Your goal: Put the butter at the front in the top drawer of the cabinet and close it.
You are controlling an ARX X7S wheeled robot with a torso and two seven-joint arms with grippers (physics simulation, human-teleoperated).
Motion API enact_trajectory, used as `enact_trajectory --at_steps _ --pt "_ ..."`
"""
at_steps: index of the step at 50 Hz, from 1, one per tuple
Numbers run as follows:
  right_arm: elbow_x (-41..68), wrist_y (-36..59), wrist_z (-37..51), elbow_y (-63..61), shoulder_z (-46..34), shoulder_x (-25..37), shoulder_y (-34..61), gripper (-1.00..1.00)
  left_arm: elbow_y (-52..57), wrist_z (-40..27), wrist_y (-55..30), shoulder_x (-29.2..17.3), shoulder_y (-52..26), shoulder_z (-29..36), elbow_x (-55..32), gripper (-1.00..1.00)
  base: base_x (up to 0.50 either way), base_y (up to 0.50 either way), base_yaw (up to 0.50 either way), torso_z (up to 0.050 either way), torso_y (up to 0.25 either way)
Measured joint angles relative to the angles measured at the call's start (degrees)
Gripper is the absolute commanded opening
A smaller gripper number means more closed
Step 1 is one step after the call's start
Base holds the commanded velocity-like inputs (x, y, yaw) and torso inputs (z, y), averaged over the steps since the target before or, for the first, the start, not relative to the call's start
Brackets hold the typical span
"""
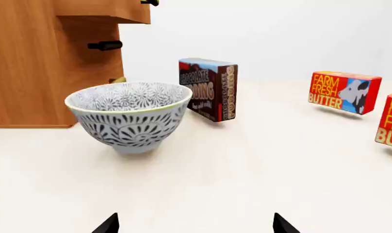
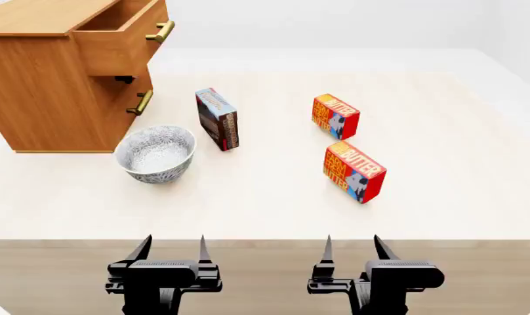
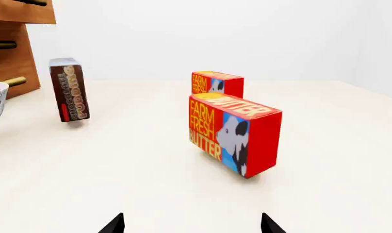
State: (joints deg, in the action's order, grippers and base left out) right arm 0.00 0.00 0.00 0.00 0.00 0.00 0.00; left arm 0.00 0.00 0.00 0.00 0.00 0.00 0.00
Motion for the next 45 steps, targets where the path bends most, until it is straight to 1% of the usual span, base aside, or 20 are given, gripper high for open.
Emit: enact_trajectory --at_steps 8,13,16,20,25,30,34,38,41,45 --pt "0.2 -2.5 1.3 -0.9 -1.1 0.9 -0.5 1.00 1.0 -1.2 1.9 -1.0 0.0 1.3 0.2 1.00 0.00 0.00 0.00 0.000 0.000" --pt "-1.6 -3.6 3.4 -3.7 -1.9 1.5 -0.6 1.00 3.8 -3.4 2.9 -1.7 -0.6 2.6 3.3 1.00 0.00 0.00 0.00 0.000 0.000" --pt "-4.2 -2.4 5.2 -6.7 -2.5 1.8 -0.1 1.00 6.7 -4.6 1.5 -1.8 -1.7 3.3 5.1 1.00 0.00 0.00 0.00 0.000 0.000" --pt "-8.3 2.2 6.8 -12.2 -3.6 1.8 1.4 1.00 11.6 -5.4 -3.3 -1.8 -4.0 4.3 7.2 1.00 0.00 0.00 0.00 0.000 0.000" --pt "-14.0 13.2 5.9 -21.0 -5.6 1.8 5.7 1.00 19.2 -3.8 -14.4 -1.9 -8.9 5.7 8.6 1.00 0.00 0.00 0.00 0.000 0.000" --pt "-18.4 30.5 0.6 -29.9 -7.4 1.7 14.7 1.00 27.0 0.5 -32.3 -2.3 -17.5 7.3 8.6 1.00 0.00 0.00 0.00 0.000 0.000" --pt "-21.1 45.8 -4.7 -35.3 -9.3 2.4 24.8 1.00 31.2 4.0 -47.3 -2.4 -26.9 7.8 8.1 1.00 0.00 0.00 0.00 0.000 0.000" --pt "-23.3 59.8 -9.9 -38.2 -11.8 3.9 35.8 1.00 32.8 6.6 -60.7 -2.5 -37.6 8.0 7.7 1.00 0.00 0.00 0.00 0.000 0.000" --pt "-27.8 67.6 -16.5 -37.7 -13.5 4.2 43.4 1.00 32.0 8.2 -68.2 -2.8 -45.7 8.4 8.0 1.00 0.00 0.00 0.00 0.000 0.000" --pt "-36.5 74.9 -27.9 -34.5 -14.4 3.4 52.6 1.00 28.6 10.7 -75.4 -3.1 -56.2 9.0 8.9 1.00 0.00 0.00 0.00 0.000 0.000"
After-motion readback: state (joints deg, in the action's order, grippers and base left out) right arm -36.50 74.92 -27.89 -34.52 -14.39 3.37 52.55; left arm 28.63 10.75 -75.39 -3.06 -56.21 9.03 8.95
